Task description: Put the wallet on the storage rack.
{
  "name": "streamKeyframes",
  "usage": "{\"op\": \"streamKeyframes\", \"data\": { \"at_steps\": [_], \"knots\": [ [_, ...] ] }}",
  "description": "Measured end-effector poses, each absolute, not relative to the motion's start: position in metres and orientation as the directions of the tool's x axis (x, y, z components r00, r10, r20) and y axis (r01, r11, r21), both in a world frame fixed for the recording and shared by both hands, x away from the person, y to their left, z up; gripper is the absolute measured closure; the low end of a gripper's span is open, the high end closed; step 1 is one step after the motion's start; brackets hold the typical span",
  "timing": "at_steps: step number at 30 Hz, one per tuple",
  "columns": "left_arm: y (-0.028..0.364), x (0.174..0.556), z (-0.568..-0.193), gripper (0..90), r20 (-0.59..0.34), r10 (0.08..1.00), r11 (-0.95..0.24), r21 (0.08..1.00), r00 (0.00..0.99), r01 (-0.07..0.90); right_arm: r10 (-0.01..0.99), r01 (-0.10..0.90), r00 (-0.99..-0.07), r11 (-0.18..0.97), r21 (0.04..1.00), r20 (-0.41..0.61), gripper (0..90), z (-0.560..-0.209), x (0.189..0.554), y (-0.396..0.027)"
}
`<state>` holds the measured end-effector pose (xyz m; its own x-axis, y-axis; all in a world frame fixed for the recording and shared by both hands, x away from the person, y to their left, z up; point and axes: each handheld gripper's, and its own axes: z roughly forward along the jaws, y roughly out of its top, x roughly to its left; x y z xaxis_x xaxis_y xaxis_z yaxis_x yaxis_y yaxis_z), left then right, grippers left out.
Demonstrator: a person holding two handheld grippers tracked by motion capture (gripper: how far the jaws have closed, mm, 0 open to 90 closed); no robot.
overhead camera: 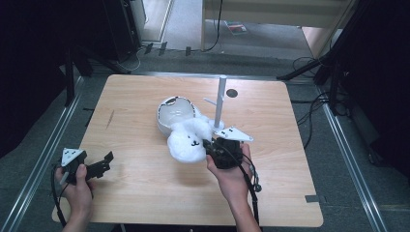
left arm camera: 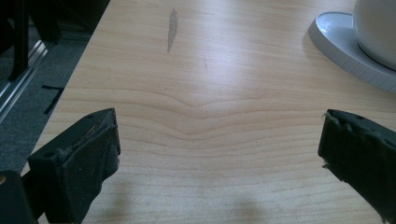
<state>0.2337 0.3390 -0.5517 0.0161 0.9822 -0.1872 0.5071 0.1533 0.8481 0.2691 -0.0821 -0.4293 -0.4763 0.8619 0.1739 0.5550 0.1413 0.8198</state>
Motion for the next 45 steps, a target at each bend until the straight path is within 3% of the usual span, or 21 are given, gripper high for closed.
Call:
{"op": "streamKeyframes", "data": {
  "at_steps": [18,45],
  "knots": [
    [0.34,0.234,-0.552,0.0,-0.193,0.981,0.158,0.848,0.019,0.505,0.916,0.527,-0.398,0.185,0.83,0.048,78.9,-0.409,0.308,-0.059],
    [0.34,0.234,-0.552,0.0,-0.199,0.98,0.162,0.846,0.018,0.507,0.947,0.551,-0.311,0.252,0.795,-0.084,78.7,-0.417,0.35,-0.017]
  ]
}}
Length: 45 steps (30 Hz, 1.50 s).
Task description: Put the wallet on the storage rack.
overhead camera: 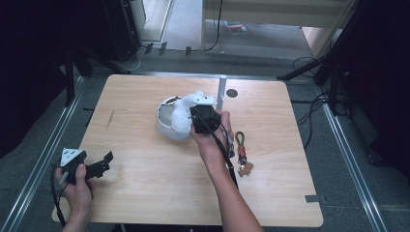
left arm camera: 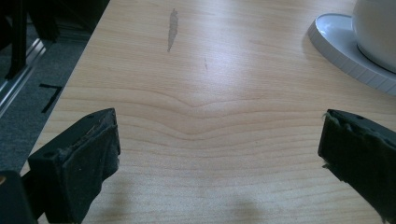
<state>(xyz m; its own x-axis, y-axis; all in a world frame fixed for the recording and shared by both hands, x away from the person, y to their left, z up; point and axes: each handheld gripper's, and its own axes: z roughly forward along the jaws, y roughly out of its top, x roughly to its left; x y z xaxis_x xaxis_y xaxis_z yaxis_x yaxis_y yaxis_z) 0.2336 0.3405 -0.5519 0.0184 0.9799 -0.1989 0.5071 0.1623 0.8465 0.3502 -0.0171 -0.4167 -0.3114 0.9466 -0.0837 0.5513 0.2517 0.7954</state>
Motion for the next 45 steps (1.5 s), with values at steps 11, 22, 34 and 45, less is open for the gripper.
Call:
{"op": "streamKeyframes", "data": {
  "at_steps": [11,22,34,45],
  "knots": [
    [0.341,0.234,-0.552,0.0,-0.199,0.98,0.164,0.848,0.017,0.505,0.949,0.539,-0.296,0.262,0.801,-0.112,78.2,-0.425,0.361,-0.001],
    [0.341,0.234,-0.552,0.0,-0.2,0.98,0.164,0.847,0.018,0.506,0.938,0.51,-0.325,0.28,0.813,-0.119,75.5,-0.437,0.367,0.012],
    [0.341,0.234,-0.552,0.0,-0.2,0.98,0.163,0.846,0.02,0.508,0.922,0.437,-0.365,0.293,0.85,-0.13,72.5,-0.446,0.365,0.022],
    [0.341,0.234,-0.552,0.0,-0.203,0.979,0.163,0.844,0.024,0.51,0.908,0.454,-0.4,0.318,0.832,-0.128,68.2,-0.46,0.365,0.027]
  ]
}}
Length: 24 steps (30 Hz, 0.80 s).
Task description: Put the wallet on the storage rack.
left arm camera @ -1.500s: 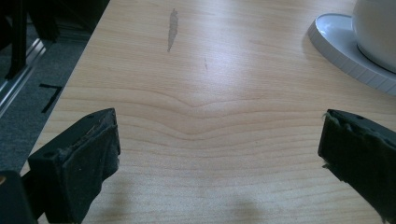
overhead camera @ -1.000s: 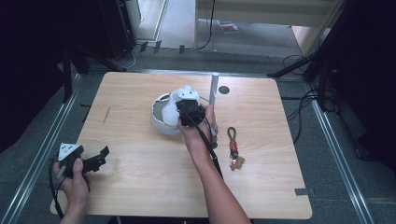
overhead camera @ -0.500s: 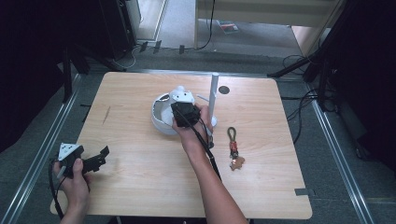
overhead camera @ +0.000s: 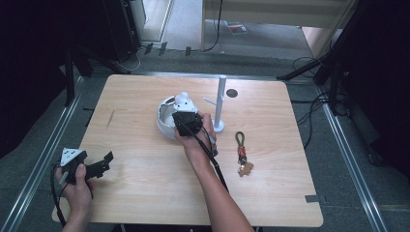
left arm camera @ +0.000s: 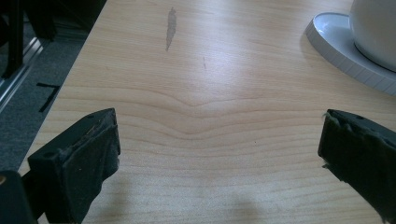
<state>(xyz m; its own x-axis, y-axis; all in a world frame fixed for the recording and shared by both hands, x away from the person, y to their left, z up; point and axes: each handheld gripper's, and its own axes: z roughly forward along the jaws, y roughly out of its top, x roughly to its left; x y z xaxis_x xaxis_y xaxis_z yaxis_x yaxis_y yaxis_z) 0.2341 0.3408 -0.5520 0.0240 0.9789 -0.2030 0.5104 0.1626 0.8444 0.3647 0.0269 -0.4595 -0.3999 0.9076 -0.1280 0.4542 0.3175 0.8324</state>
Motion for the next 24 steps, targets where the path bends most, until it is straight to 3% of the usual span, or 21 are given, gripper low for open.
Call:
{"op": "streamKeyframes", "data": {
  "at_steps": [6,15,24],
  "knots": [
    [0.341,0.234,-0.552,0.0,-0.201,0.979,0.161,0.844,0.024,0.511,0.903,0.468,-0.427,0.27,0.841,-0.052,50.6,-0.451,0.359,0.017],
    [0.341,0.234,-0.552,0.0,-0.2,0.98,0.16,0.845,0.024,0.511,0.893,0.469,-0.449,0.255,0.846,-0.02,43.0,-0.442,0.344,0.002],
    [0.34,0.234,-0.552,0.0,-0.202,0.979,0.163,0.844,0.023,0.511,0.89,0.478,-0.455,0.271,0.835,-0.029,29.7,-0.436,0.327,-0.018]
  ]
}}
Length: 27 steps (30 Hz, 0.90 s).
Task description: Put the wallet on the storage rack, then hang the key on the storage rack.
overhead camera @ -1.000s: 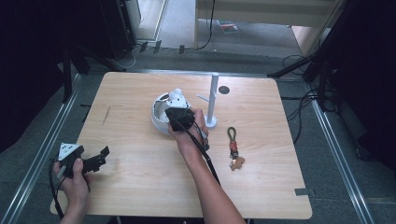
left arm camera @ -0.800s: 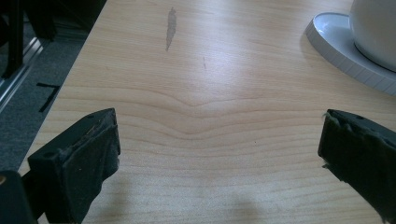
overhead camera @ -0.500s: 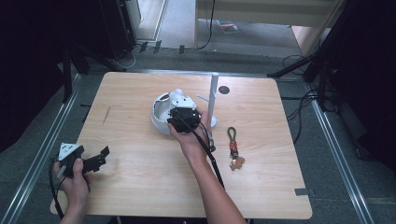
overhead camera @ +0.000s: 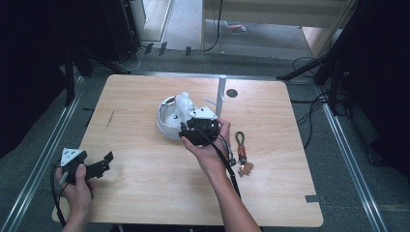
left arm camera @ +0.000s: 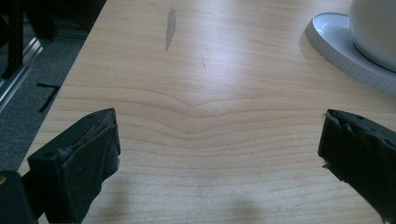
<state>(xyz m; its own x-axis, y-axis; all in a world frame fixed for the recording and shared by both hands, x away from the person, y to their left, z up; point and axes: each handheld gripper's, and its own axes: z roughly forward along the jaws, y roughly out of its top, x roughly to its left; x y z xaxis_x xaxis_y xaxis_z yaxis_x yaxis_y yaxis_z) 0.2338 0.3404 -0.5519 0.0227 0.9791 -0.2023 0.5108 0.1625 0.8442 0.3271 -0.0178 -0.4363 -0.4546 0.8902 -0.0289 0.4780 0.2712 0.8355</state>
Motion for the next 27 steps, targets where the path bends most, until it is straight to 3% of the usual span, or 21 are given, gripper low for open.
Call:
{"op": "streamKeyframes", "data": {
  "at_steps": [9,27],
  "knots": [
    [0.34,0.234,-0.552,0.0,-0.202,0.979,0.163,0.845,0.022,0.51,0.895,0.521,-0.446,0.284,0.805,-0.027,19.8,-0.438,0.318,-0.033],
    [0.341,0.234,-0.552,0.0,-0.201,0.979,0.161,0.843,0.024,0.513,0.931,0.627,-0.365,0.252,0.737,-0.008,18.7,-0.438,0.328,-0.08]
  ]
}}
